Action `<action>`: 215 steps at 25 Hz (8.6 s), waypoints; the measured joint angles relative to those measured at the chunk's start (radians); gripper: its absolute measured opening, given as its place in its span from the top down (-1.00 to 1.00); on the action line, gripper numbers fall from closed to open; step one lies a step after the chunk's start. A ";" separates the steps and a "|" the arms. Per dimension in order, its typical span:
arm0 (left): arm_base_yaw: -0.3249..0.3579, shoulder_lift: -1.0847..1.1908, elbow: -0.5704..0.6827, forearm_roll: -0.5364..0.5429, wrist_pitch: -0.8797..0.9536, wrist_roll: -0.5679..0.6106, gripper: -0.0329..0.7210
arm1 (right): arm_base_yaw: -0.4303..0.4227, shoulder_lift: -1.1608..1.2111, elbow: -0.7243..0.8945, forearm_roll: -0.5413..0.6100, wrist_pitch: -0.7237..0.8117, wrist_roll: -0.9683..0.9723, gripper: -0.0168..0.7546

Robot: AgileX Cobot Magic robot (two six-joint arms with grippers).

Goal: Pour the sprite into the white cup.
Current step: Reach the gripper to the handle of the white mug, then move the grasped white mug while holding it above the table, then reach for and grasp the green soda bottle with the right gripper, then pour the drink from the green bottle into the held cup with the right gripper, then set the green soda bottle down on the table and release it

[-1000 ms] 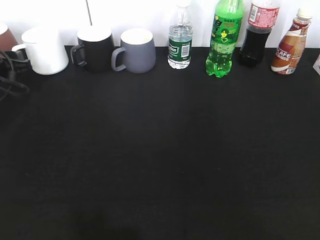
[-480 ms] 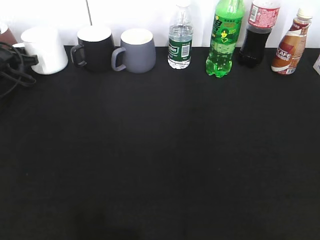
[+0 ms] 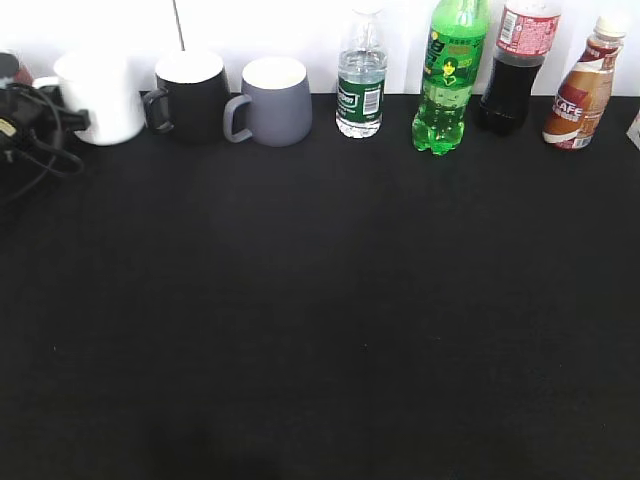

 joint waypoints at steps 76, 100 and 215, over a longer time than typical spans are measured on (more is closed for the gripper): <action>-0.248 -0.837 0.708 -0.018 0.003 0.009 0.77 | 0.433 2.325 -0.774 0.499 -2.002 -0.258 -0.08; -0.425 -0.684 0.709 0.247 -0.020 -0.098 0.77 | 0.587 1.677 -0.240 0.178 -1.788 -0.950 -0.07; -0.019 -0.008 0.027 -0.094 -0.056 -0.026 0.77 | 0.502 1.727 -0.270 0.564 -1.859 -0.370 -0.07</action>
